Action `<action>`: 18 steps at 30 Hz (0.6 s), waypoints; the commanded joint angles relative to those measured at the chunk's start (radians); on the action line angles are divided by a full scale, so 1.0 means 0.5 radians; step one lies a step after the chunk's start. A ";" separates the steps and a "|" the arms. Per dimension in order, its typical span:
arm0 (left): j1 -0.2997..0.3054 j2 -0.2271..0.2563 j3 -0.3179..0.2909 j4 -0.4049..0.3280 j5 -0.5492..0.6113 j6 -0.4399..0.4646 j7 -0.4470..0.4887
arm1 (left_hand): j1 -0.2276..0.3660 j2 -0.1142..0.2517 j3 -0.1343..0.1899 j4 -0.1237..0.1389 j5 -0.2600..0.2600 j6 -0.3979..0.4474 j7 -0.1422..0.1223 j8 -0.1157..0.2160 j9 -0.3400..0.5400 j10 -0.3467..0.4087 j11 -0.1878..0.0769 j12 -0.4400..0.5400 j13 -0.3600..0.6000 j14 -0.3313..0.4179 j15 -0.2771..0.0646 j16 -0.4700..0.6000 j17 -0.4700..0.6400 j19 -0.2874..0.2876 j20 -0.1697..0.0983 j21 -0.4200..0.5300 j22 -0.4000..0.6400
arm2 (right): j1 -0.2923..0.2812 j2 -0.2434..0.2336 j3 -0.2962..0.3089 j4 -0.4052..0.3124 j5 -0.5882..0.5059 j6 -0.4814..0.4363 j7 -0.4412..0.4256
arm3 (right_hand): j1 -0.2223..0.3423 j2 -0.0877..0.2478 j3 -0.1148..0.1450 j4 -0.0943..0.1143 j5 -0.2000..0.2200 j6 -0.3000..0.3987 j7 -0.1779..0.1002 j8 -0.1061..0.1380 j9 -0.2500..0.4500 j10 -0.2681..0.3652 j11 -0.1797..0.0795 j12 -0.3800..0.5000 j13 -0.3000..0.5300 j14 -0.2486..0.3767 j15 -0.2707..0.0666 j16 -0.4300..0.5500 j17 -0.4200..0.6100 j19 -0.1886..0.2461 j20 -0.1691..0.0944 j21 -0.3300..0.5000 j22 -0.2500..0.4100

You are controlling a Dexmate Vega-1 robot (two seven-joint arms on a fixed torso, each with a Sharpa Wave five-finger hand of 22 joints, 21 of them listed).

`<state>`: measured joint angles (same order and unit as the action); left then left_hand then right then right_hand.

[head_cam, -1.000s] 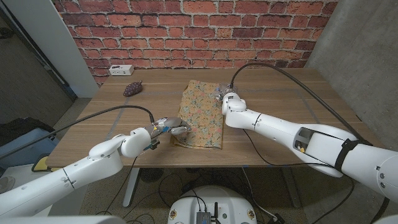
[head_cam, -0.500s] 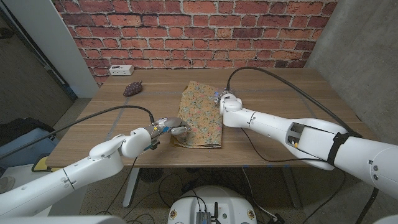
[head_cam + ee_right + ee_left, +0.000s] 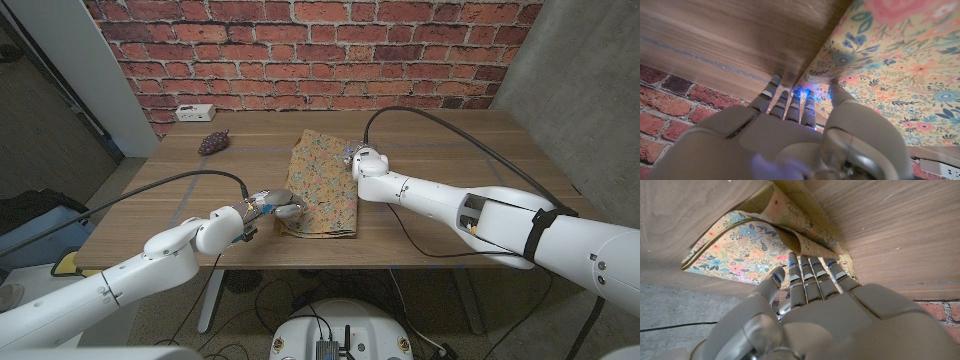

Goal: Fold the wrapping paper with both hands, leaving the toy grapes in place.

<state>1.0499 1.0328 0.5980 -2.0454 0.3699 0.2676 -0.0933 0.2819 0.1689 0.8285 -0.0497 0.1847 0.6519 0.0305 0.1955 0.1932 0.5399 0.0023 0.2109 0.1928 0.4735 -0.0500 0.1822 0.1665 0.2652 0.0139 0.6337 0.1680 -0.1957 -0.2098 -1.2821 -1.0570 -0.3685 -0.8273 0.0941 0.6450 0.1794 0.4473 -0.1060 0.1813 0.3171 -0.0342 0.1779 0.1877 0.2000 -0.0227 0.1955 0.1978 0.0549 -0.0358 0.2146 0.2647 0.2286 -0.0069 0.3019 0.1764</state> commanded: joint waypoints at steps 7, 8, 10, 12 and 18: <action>0.006 0.000 0.004 -0.015 0.016 -0.005 0.020 | -0.011 0.005 0.014 -0.004 -0.006 0.006 0.010 -0.003 0.008 0.012 0.009 0.006 0.013 0.013 0.007 0.006 0.005 0.111 0.095 0.002 0.015 | -0.210 -0.229 0.234 -0.451 0.066 -0.034 -0.291 | -0.015 0.007 -0.009 0.016 0.006 -0.078 -0.004 -0.004 0.005 -0.050 0.020 -0.010 0.009 -0.025 -0.074 0.009 -0.002 0.014 -0.008 -0.017 0.000; 0.007 0.000 0.003 -0.016 0.018 -0.005 0.023 | -0.011 0.005 0.013 -0.004 -0.006 0.006 0.012 -0.003 0.008 0.012 0.011 0.006 0.013 0.012 0.008 0.006 0.005 0.111 0.095 0.002 0.015 | -0.244 -0.250 0.277 -0.498 0.079 -0.016 -0.339 | -0.019 0.004 -0.011 0.018 0.006 -0.082 -0.002 -0.004 0.005 -0.055 0.019 -0.012 0.009 -0.030 -0.072 0.007 -0.002 0.014 -0.007 -0.018 0.000; 0.012 0.000 -0.003 -0.020 0.022 -0.006 0.038 | -0.011 0.005 0.013 -0.004 -0.006 0.006 0.012 -0.003 0.008 0.012 0.010 0.006 0.013 0.012 0.008 0.006 0.006 0.110 0.096 0.001 0.015 | -0.329 -0.309 0.388 -0.632 0.120 0.029 -0.441 | -0.027 0.001 -0.016 0.023 0.005 -0.089 -0.004 -0.004 0.005 -0.060 0.022 -0.012 0.009 -0.033 -0.071 0.007 -0.002 0.013 -0.007 -0.020 0.000; 0.019 -0.001 -0.008 -0.022 0.026 -0.009 0.057 | -0.014 0.007 0.011 0.000 -0.007 0.000 0.012 -0.006 0.008 0.011 0.011 0.005 0.013 0.010 0.007 0.006 0.007 0.103 0.117 -0.004 0.016 | -0.392 -0.343 0.467 -0.711 0.155 0.078 -0.512 | -0.042 -0.001 -0.023 0.034 0.003 -0.098 -0.013 -0.003 0.005 -0.074 0.022 -0.015 0.009 -0.037 -0.063 0.008 0.000 0.009 -0.006 -0.025 0.000; 0.076 -0.006 -0.047 -0.025 0.041 -0.051 0.201 | -0.025 0.018 -0.005 0.019 -0.010 -0.036 0.009 -0.018 0.008 -0.020 0.030 -0.008 0.014 -0.017 0.022 0.008 0.020 0.068 0.195 -0.025 0.018 | -0.574 -0.421 0.686 -0.889 0.276 0.281 -0.695 | -0.095 -0.010 -0.046 0.068 -0.002 -0.118 -0.010 0.002 0.007 -0.094 0.039 -0.013 0.010 -0.037 -0.054 0.013 0.004 0.007 0.002 -0.035 0.002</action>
<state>1.0595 1.0335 0.5977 -2.0524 0.3783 0.2668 -0.0711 0.2776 0.1732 0.8270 -0.0481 0.1803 0.6429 0.0348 0.1883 0.1937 0.5323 0.0101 0.2109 0.1987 0.4679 -0.0444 0.1822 0.1697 0.2458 0.0335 0.6267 0.1698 -0.3330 -0.3347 -1.1252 -1.3059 -0.3085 -0.8168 -0.0732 0.6160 0.1766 0.4259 -0.0848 0.1814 0.2674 -0.0376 0.1772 0.1903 0.1567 -0.0055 0.1885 0.2006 0.0441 -0.0359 0.2146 0.2627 0.2257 -0.0096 0.2845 0.1724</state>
